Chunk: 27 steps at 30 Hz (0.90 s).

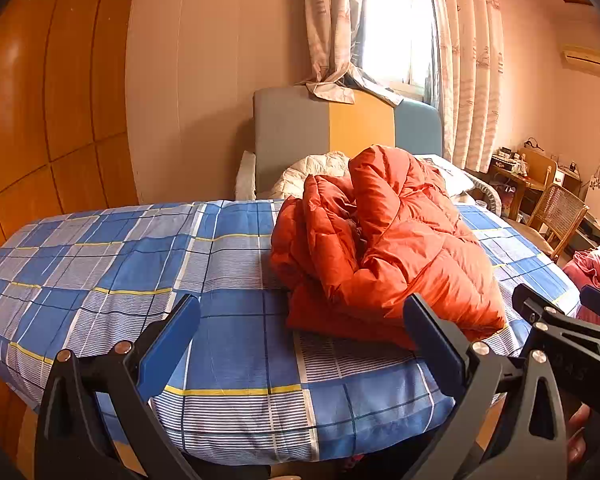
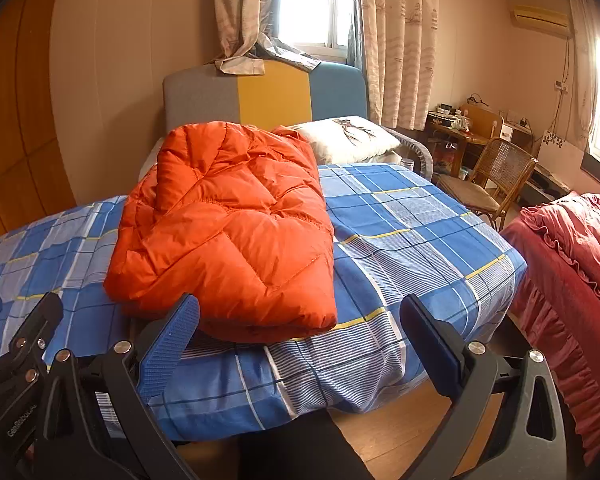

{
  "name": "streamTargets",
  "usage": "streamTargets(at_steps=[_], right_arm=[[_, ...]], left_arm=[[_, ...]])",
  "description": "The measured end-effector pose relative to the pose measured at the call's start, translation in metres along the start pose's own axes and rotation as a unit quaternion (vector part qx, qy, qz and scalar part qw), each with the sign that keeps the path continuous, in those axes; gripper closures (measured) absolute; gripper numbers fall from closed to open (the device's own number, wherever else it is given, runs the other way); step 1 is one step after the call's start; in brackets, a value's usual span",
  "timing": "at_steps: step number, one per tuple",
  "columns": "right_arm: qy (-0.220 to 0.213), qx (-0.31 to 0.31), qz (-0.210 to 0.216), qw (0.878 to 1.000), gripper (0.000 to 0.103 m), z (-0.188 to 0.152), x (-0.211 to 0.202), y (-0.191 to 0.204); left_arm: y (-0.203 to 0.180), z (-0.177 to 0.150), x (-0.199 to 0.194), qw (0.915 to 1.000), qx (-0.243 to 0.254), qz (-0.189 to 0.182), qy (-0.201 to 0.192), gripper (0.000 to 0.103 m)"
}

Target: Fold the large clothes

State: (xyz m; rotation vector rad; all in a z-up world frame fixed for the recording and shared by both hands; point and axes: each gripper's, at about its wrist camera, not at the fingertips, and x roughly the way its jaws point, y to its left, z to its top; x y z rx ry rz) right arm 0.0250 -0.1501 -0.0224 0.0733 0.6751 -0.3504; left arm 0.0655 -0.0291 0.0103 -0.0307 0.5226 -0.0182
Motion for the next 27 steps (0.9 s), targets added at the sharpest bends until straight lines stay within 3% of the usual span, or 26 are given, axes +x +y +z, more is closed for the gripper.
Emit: streamTargets(at_steps=[27], right_arm=[[0.014, 0.003, 0.005, 1.000, 0.003, -0.0016, 0.0036, -0.0026]], left_arm=[[-0.0014, -0.0012, 0.0013, 1.0000, 0.001, -0.001, 0.004, 0.002]])
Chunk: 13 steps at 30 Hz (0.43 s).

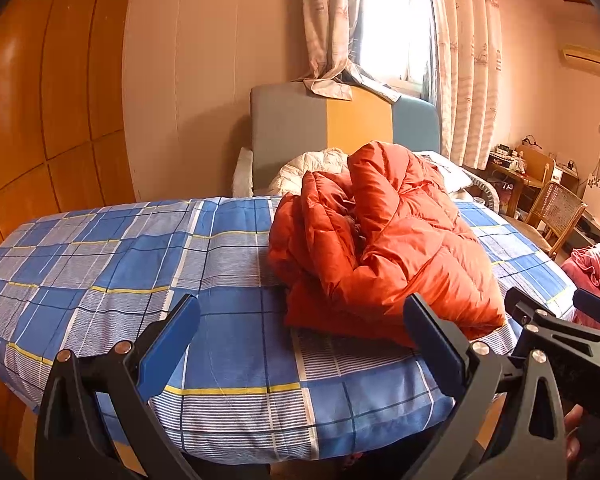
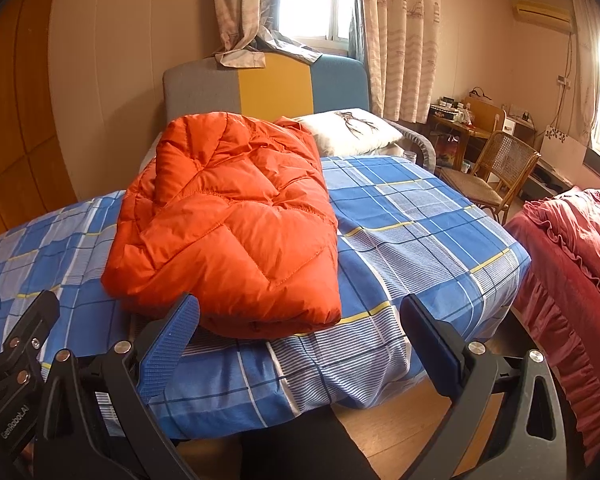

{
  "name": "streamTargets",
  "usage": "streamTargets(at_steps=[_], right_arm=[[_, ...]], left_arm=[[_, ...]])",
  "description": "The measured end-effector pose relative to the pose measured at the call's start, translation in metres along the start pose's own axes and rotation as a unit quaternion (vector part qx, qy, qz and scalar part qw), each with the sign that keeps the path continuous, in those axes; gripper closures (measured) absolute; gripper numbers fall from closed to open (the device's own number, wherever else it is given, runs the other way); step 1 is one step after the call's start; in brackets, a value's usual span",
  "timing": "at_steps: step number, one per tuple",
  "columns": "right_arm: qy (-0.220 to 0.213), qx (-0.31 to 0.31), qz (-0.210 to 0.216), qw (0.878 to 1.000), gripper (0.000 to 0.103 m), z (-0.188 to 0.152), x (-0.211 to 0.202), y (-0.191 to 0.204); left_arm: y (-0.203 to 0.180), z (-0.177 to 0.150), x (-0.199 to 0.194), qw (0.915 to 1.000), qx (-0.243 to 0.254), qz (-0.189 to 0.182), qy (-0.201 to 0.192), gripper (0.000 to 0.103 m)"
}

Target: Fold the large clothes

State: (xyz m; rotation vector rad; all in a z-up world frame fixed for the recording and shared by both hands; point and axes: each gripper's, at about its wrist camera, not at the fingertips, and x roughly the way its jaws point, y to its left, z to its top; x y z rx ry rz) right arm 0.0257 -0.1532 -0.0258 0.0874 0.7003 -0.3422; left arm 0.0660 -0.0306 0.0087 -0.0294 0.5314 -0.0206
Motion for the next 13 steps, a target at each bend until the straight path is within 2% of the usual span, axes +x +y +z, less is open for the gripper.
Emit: streamTargets(at_steps=[13], right_arm=[[0.011, 0.000, 0.007, 1.000, 0.003, 0.000, 0.009, -0.001]], left_arm=[[0.014, -0.005, 0.013, 0.9993, -0.025, 0.004, 0.027, 0.002]])
